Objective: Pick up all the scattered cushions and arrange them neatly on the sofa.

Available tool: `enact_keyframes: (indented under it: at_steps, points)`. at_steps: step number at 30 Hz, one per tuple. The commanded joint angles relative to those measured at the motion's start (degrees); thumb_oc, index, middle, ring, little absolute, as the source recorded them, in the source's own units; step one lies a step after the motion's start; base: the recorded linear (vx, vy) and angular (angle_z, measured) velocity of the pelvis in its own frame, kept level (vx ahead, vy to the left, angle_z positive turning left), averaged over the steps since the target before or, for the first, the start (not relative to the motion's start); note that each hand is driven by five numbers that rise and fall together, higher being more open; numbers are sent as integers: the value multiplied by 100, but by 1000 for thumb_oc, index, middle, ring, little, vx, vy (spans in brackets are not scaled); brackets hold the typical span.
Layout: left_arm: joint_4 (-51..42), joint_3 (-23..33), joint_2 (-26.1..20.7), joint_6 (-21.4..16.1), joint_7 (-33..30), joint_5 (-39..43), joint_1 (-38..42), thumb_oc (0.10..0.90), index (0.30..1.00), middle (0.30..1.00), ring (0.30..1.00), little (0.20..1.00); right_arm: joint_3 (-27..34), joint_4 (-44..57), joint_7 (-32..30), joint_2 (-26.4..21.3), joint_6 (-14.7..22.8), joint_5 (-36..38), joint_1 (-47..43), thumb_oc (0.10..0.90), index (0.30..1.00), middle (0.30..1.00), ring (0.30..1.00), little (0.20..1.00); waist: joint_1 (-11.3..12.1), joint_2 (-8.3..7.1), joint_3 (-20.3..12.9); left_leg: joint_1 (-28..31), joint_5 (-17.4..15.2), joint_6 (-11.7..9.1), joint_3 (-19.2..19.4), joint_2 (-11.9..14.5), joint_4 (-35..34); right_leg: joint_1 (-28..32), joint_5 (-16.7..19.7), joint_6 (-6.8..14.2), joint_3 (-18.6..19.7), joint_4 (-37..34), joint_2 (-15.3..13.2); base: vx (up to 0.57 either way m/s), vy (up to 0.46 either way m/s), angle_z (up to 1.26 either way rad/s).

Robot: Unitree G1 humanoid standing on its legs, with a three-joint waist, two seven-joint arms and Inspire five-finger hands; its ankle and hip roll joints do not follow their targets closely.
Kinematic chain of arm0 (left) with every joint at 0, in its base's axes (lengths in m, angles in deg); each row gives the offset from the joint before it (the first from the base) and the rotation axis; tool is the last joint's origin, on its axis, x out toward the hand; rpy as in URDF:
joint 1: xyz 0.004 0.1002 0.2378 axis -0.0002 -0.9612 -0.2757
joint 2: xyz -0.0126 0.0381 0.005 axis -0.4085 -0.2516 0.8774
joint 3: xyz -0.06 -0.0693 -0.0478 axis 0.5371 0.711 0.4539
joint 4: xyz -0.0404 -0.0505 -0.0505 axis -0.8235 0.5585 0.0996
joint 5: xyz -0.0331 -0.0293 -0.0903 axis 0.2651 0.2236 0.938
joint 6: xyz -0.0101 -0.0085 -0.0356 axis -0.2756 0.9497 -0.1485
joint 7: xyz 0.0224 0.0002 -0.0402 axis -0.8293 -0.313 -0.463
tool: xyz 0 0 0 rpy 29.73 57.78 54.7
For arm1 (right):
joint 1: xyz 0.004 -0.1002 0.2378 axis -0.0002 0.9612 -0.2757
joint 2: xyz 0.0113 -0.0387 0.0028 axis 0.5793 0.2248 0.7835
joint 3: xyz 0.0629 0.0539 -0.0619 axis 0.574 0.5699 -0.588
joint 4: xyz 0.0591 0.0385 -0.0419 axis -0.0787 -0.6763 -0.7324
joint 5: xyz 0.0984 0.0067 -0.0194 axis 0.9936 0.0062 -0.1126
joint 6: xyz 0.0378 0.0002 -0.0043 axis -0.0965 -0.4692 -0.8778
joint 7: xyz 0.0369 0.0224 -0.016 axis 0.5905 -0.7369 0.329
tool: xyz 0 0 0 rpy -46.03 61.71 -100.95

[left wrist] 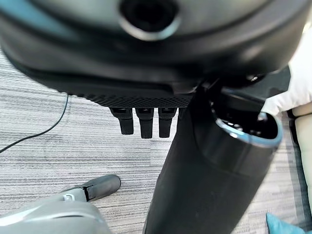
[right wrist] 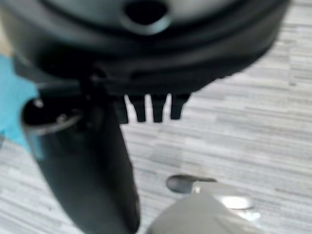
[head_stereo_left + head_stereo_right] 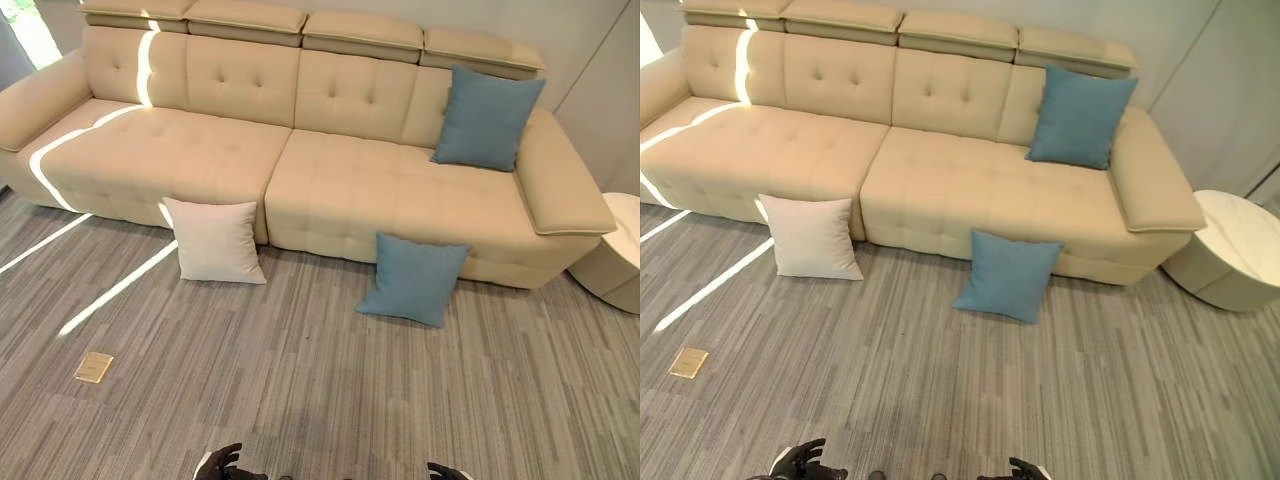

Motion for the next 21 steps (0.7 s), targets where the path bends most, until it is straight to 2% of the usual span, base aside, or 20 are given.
enact_keyframes:
  at_steps: [1,2,3,4,5,6,7,9,15,20,21]
  points:
    - [114,71,151,-311,-38,-22,229,800,900,900,900,900,-103,-72,-102,-90,109,7,-122,800,900,900,900,900,52,21,-233,-77,-179,76,-781,-289,2,-366,739,630,-333,102,-289,-10,-14,-23]
    - [115,71,151,-311,-38,-22,229,800,900,900,900,900,-103,-71,-102,-90,109,7,-122,800,900,900,900,900,55,21,-231,-75,-180,76,-778,-288,2,-366,737,630,-330,105,-288,-66,-71,-32]
    - [89,125,143,-325,-67,126,211,800,900,900,900,900,-149,-63,-131,-95,93,-65,-194,800,900,900,900,900,157,33,-151,-78,-183,31,-594,-199,2,-509,688,587,-1034,338,-347,-55,-57,-29]
    - [89,125,143,-325,-67,127,211,800,900,900,900,900,-149,-63,-131,-95,92,-65,-194,800,900,900,900,900,152,33,-153,-81,-181,31,-599,-200,2,-513,685,588,-1039,343,-348,-70,-84,-62]
    - [103,177,133,-317,-82,177,197,800,900,900,900,900,-166,-42,-153,-94,101,-127,-225,800,900,900,900,900,211,41,-135,-82,-178,-13,-489,-152,2,-567,632,572,-1638,436,-452,-17,-52,-99]
    - [115,211,120,-320,-75,186,178,800,900,900,900,900,-177,-18,-151,-82,107,-162,-247,800,900,900,900,900,223,49,-128,-77,-168,-37,-426,-123,2,-598,597,558,-1925,493,-492,-2,-86,-127]
    - [144,232,110,-314,-63,176,163,800,900,900,900,900,-188,-6,-150,-81,113,-184,-275,800,900,900,900,900,199,49,-132,-58,-155,-49,-382,-109,2,-610,548,547,-2024,500,-495,39,-97,-81]
    - [191,243,117,-298,-31,131,146,800,900,900,900,900,-171,-36,-124,-85,113,-146,-245,800,900,900,900,900,136,-12,-177,-24,-157,-72,-344,-137,17,-508,549,485,-1854,314,-405,70,-112,-17]
    - [238,191,295,-299,39,163,171,800,900,900,900,900,-140,-74,-142,-151,171,58,-130,800,900,900,900,900,69,-27,-337,76,-219,-212,-280,-68,74,-82,695,422,-1673,-391,-216,77,-112,-4]
    - [213,140,329,-306,28,184,186,800,900,900,900,900,-149,-51,-124,-154,181,117,-85,800,900,900,900,900,22,-39,-331,66,-274,-258,-269,-4,220,-18,637,368,-1551,-419,-141,45,-97,0]
    - [175,87,333,-322,6,212,243,800,900,900,900,900,-145,-5,-125,-165,207,188,-79,800,900,900,900,900,-15,-82,-266,-123,-361,-327,-224,64,663,5,600,314,-1482,-419,-131,-7,-91,8]
